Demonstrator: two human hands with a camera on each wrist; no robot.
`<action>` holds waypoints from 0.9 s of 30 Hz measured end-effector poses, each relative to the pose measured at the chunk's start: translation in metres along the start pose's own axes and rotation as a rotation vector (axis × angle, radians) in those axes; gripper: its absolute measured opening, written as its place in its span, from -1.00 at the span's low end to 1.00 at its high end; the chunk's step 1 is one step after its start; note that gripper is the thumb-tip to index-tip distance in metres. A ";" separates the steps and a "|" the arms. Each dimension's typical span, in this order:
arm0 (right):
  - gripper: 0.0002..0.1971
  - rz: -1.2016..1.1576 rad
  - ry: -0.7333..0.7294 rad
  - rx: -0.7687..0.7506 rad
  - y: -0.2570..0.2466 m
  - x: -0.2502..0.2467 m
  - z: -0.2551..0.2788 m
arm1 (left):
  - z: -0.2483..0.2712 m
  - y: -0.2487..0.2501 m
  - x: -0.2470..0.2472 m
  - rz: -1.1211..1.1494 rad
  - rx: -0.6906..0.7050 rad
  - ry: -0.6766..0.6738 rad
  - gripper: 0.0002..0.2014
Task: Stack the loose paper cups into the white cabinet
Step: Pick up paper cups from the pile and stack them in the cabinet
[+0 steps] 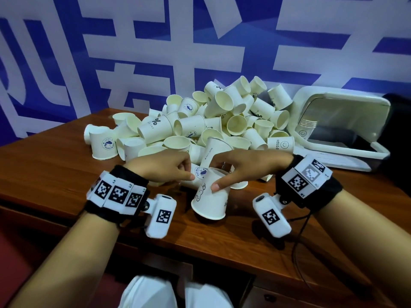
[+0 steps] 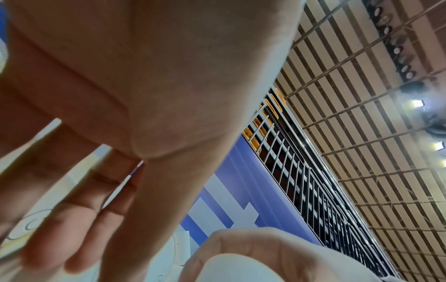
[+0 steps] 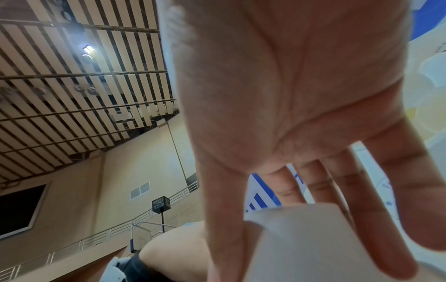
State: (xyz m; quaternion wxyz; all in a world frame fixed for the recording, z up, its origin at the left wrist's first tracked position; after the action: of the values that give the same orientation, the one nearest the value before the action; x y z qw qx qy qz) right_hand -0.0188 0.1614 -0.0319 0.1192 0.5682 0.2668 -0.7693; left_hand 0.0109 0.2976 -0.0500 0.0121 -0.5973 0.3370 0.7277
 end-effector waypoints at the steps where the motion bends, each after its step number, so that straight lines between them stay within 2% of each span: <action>1: -0.53 -0.003 -0.005 0.002 0.000 0.001 0.001 | -0.001 0.000 0.000 -0.021 0.000 0.006 -0.82; 9: -0.57 -0.064 -0.019 -0.028 -0.003 0.007 0.000 | -0.011 0.003 0.001 -0.175 -0.030 0.025 -0.79; 20: -0.65 -0.124 0.010 -0.048 0.008 0.008 0.010 | -0.023 0.009 0.005 -0.275 -0.073 -0.011 -0.85; 27: -0.64 -0.227 0.060 -0.114 0.009 -0.007 0.015 | -0.015 0.025 -0.008 -0.338 -0.034 0.000 -0.87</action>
State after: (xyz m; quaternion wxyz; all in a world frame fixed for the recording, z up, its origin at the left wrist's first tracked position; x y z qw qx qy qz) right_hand -0.0247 0.1449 -0.0246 0.0556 0.5492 0.3761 -0.7442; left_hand 0.0156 0.2744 -0.0319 0.1241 -0.6457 0.2194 0.7208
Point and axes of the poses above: each hand's wrist, its own z-axis away from the middle knuckle, its own x-axis out of the palm, y = z × x, the point moved 8 cm from there along -z, towards the middle knuckle, and after that the axes turned 4 degrees about z, right-handed, at the moved point
